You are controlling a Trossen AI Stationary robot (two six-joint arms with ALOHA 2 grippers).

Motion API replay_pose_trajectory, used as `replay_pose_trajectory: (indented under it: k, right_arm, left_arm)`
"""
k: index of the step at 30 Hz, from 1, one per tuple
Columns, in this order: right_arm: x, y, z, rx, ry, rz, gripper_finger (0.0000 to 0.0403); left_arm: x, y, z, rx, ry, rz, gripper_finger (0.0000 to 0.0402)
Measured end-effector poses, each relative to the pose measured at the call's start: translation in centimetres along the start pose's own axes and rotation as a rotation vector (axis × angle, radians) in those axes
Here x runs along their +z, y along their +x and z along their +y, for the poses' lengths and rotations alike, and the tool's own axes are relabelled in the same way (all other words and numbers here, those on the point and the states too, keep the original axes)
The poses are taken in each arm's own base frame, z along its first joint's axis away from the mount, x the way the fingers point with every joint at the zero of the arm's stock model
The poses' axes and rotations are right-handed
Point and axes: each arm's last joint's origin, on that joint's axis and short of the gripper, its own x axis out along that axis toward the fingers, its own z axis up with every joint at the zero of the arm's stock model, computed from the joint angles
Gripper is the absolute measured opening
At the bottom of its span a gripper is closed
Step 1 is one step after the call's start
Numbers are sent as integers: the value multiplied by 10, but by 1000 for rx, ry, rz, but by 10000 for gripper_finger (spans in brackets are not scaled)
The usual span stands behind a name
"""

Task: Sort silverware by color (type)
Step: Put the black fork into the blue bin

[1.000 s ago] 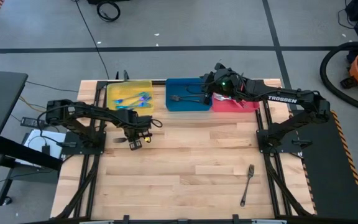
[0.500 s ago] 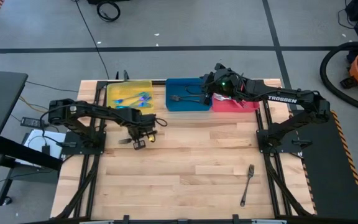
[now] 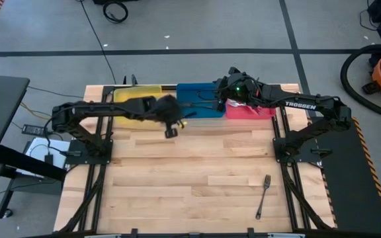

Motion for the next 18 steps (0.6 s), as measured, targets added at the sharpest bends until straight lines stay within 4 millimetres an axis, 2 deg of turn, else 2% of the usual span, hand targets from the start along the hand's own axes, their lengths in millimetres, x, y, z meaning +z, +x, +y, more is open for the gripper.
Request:
replay_pose_trajectory:
  k: [4,9,13,18]
  right_arm:
    - [0,0,0,-2,-24,1,147]
    - [0,0,0,-4,-33,0,146]
    - [1,0,0,-6,-31,-5,147]
    - [1,0,0,-6,-31,-6,146]
  left_arm:
    - [10,-2,22,57,7,-89,0]
    - [13,1,46,86,-22,-165,0]
    - [16,10,58,81,-18,-225,0]
    - [19,30,68,99,7,-291,0]
